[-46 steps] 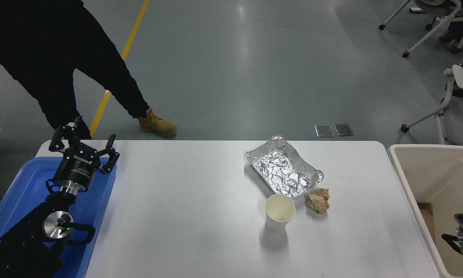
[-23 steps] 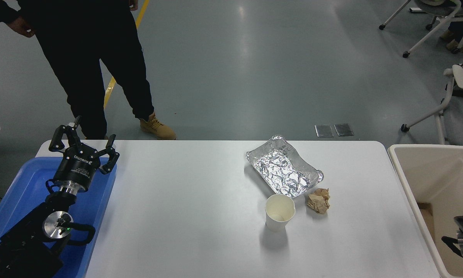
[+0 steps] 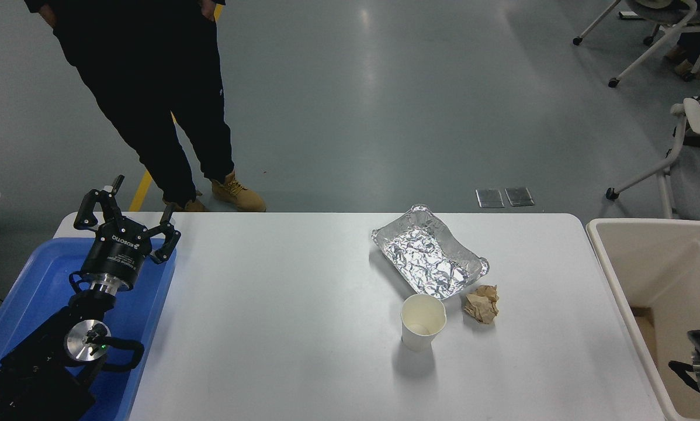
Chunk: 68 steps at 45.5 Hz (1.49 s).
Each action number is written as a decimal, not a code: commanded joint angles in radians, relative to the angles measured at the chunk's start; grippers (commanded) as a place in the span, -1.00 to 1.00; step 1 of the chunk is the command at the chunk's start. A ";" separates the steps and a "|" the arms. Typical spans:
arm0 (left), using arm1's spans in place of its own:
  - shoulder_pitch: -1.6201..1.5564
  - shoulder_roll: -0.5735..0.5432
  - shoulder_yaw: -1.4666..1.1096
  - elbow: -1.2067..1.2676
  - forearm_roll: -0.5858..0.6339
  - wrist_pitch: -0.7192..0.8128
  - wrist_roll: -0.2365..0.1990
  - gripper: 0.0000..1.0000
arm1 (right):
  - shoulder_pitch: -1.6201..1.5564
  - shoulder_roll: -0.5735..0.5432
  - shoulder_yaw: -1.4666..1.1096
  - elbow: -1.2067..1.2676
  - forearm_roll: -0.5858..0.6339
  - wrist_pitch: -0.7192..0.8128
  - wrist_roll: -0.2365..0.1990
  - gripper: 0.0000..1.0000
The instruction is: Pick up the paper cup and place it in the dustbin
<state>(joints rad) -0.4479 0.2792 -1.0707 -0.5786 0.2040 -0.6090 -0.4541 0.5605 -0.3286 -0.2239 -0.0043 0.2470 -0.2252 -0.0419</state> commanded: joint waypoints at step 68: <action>0.000 0.000 0.000 -0.001 0.000 0.000 0.002 0.97 | 1.545 -0.124 -0.937 1.302 -0.017 0.667 0.000 1.00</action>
<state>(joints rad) -0.4479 0.2792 -1.0708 -0.5790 0.2038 -0.6090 -0.4526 1.8520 -0.4644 -1.1500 1.0639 0.2303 0.1948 -0.0412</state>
